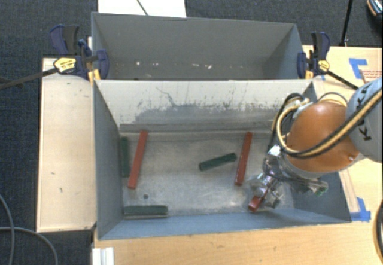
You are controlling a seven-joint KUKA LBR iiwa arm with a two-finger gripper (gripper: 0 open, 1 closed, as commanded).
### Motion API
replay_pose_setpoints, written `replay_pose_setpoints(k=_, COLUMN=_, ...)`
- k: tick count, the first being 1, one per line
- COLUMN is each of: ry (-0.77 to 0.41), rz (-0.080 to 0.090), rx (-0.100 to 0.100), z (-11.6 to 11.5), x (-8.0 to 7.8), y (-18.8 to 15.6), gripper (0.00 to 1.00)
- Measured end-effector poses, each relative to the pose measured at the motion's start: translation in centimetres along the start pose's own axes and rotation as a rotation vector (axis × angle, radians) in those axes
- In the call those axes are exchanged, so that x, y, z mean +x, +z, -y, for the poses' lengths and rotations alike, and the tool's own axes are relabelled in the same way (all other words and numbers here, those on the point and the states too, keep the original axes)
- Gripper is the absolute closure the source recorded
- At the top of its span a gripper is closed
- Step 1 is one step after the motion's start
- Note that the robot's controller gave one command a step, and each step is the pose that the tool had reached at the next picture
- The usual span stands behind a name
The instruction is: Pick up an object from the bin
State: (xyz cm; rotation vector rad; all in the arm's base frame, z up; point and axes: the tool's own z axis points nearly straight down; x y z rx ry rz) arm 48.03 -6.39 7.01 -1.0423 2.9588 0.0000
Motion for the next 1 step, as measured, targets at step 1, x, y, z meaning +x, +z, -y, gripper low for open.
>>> replay_pose_setpoints(k=1, ry=0.016, rz=0.005, rx=0.006, z=1.19, x=-4.18, y=-18.57, gripper=1.0)
